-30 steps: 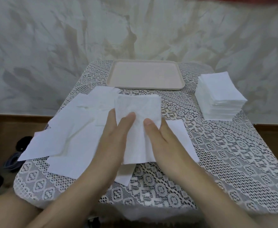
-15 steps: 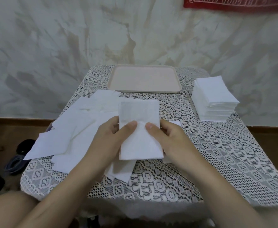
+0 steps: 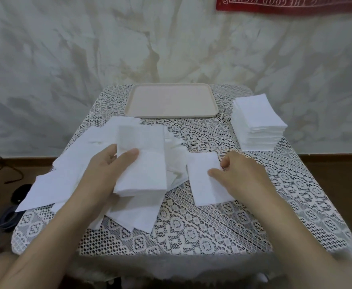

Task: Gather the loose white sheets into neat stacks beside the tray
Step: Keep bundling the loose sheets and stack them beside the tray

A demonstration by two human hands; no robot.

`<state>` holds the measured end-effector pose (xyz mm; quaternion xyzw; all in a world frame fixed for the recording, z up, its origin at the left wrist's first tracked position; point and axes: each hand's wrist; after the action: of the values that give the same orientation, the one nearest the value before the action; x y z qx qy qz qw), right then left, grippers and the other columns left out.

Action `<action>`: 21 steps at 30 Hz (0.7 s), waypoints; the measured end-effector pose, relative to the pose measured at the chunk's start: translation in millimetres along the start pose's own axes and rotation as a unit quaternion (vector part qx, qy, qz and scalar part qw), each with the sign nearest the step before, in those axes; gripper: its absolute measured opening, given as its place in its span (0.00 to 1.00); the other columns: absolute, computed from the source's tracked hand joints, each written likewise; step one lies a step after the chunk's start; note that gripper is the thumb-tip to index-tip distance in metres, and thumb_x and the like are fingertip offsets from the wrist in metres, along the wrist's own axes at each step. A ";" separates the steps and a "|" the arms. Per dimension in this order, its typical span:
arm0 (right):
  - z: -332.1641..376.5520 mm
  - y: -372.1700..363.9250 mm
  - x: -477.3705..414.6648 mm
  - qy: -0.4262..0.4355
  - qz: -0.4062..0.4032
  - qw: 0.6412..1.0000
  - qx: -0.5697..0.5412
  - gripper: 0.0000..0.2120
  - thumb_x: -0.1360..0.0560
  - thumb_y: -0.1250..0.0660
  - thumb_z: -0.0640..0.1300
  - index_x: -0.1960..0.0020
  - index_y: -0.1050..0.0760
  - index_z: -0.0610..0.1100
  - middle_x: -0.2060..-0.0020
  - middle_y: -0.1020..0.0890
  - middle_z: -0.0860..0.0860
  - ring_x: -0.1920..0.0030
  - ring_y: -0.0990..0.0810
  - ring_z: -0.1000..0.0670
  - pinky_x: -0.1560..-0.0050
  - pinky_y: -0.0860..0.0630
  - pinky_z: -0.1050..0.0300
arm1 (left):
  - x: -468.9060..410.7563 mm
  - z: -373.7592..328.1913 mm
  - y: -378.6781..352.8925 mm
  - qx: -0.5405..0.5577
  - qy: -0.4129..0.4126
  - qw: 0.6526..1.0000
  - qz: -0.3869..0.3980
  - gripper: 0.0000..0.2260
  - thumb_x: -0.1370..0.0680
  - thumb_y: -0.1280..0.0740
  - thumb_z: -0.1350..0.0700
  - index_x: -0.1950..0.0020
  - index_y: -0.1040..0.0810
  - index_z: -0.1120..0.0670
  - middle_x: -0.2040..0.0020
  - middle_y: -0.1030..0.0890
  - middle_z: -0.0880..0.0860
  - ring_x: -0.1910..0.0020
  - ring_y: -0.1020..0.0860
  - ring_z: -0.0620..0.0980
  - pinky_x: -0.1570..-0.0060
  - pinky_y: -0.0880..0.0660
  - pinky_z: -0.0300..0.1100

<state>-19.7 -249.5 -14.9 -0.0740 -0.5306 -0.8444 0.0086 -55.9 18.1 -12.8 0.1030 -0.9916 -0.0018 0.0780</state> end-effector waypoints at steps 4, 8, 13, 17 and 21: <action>-2.5 0.4 -2.8 -0.009 0.007 1.000 -0.028 0.12 0.22 0.30 0.57 0.53 0.27 0.50 0.58 0.20 0.52 0.56 0.21 0.48 0.54 0.24 0.50 | -1.2 -1.3 -0.1 0.012 0.000 1.000 -0.001 0.11 0.21 0.28 0.49 0.44 0.16 0.54 0.48 0.13 0.60 0.57 0.14 0.52 0.54 0.21 0.50; -3.9 -1.0 -2.5 0.020 0.017 0.998 -0.055 0.08 0.21 0.30 0.51 0.55 0.23 0.48 0.59 0.19 0.52 0.58 0.21 0.50 0.58 0.27 0.53 | -0.5 -0.8 -1.3 0.019 0.004 1.000 -0.001 0.12 0.21 0.29 0.50 0.42 0.16 0.55 0.47 0.13 0.61 0.55 0.14 0.54 0.53 0.20 0.51; -9.7 0.1 -7.5 0.059 -0.029 0.970 -0.236 0.08 0.23 0.30 0.45 0.58 0.27 0.48 0.63 0.19 0.48 0.63 0.24 0.49 0.61 0.31 0.53 | 0.5 -1.7 0.5 0.017 -0.002 1.000 -0.002 0.11 0.19 0.30 0.50 0.41 0.16 0.54 0.50 0.12 0.56 0.56 0.13 0.51 0.64 0.17 0.43; -4.4 9.4 -11.0 0.067 -0.031 0.897 -0.436 0.07 0.21 0.29 0.40 0.55 0.27 0.44 0.63 0.18 0.43 0.66 0.23 0.51 0.60 0.30 0.52 | -4.2 -2.4 6.9 0.008 -0.010 1.000 -0.022 0.09 0.20 0.29 0.48 0.46 0.14 0.52 0.49 0.13 0.59 0.56 0.15 0.52 0.54 0.20 0.49; 8.2 5.3 -12.3 0.066 0.021 0.861 -0.504 0.04 0.20 0.31 0.37 0.50 0.26 0.40 0.73 0.20 0.56 0.75 0.25 0.60 0.73 0.29 0.66 | -5.8 -0.9 9.0 0.015 -0.005 1.000 -0.024 0.10 0.20 0.28 0.48 0.45 0.15 0.53 0.48 0.13 0.58 0.52 0.15 0.56 0.48 0.22 0.54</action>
<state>-6.0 -245.3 -8.3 -0.0238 -0.0288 -0.9990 0.0230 -52.0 28.1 -12.6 0.1279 -0.9891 0.0110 0.0717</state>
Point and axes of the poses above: each hand's wrist, its own x-axis away from the middle knuckle, its own y-axis out of the back of the hand, z = x × y
